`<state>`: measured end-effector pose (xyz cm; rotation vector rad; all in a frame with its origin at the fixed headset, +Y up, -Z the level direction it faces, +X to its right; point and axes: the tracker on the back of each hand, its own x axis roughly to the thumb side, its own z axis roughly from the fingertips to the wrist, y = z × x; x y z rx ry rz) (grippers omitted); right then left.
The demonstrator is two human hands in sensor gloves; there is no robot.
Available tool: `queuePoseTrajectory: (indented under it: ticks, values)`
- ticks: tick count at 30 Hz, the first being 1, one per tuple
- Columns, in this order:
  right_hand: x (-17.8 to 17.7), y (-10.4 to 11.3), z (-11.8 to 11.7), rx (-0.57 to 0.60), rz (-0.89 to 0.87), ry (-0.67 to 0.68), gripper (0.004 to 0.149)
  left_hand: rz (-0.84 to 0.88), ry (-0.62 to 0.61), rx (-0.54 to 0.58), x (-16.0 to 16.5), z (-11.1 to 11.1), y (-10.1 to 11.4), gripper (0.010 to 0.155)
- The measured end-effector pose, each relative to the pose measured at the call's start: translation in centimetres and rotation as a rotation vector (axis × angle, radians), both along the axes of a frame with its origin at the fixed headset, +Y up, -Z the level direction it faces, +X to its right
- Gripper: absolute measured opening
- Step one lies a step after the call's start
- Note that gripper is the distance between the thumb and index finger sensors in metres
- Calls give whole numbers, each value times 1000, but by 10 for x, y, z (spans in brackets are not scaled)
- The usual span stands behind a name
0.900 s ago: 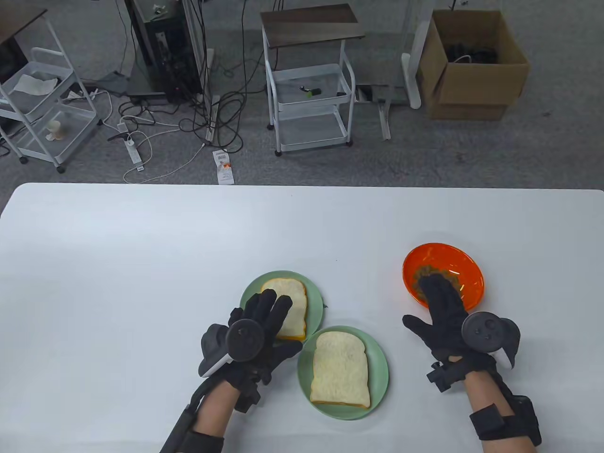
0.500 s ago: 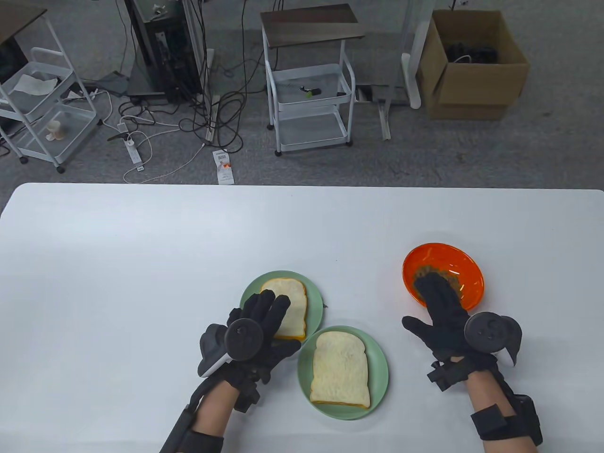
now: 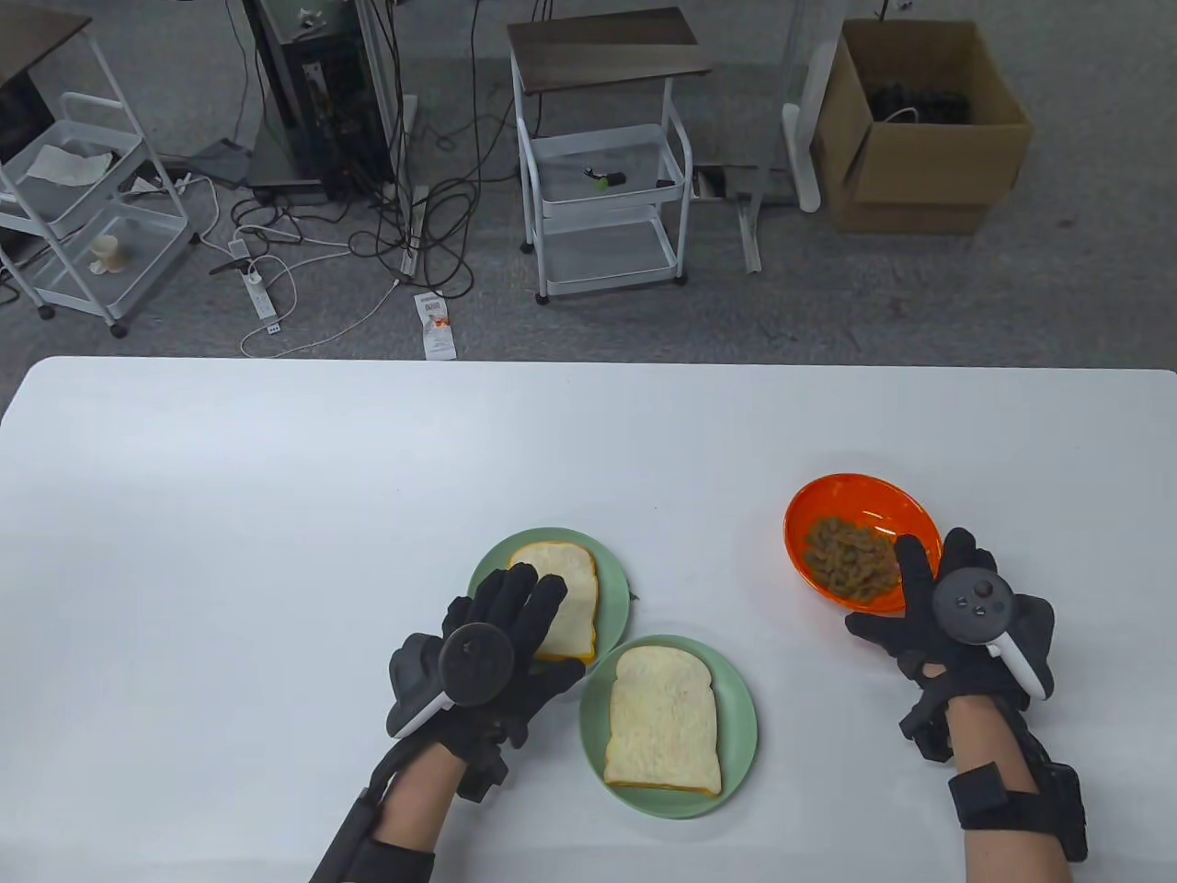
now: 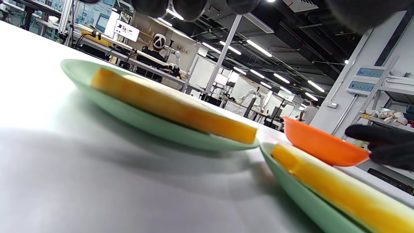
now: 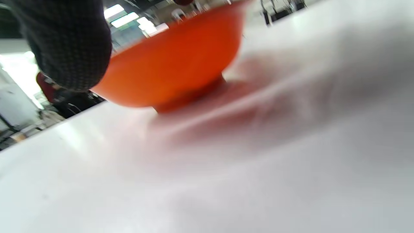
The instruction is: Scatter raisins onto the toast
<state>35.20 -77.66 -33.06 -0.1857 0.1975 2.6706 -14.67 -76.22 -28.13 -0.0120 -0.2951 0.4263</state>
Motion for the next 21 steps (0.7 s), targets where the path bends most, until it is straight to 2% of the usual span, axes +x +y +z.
queuePoseTrajectory:
  ticks: [2, 5, 8, 13, 17, 19, 21]
  values:
    - [2, -9, -5, -63, -15, -31, 107, -2, 0, 2, 0, 0, 0, 87]
    - [5, -19, -11, -48, -70, -27, 104, -3, 4, 8, 0, 1, 0, 86]
    - [6, -21, -12, 52, -133, -96, 91, 3, 11, 14, 1, 1, 0, 84]
    - [1, -17, -9, 184, -82, -94, 82, -12, 20, 73, 9, 8, 8, 80]
    - [-25, -5, -2, 348, -44, 22, 81, -94, 31, 202, 32, 22, 27, 78]
    - [-45, 3, 6, 388, -70, 94, 83, -141, 27, 257, 51, 29, 38, 75]
    - [-69, 11, 16, 437, -24, 177, 84, -206, -10, 289, 75, 34, 52, 72]
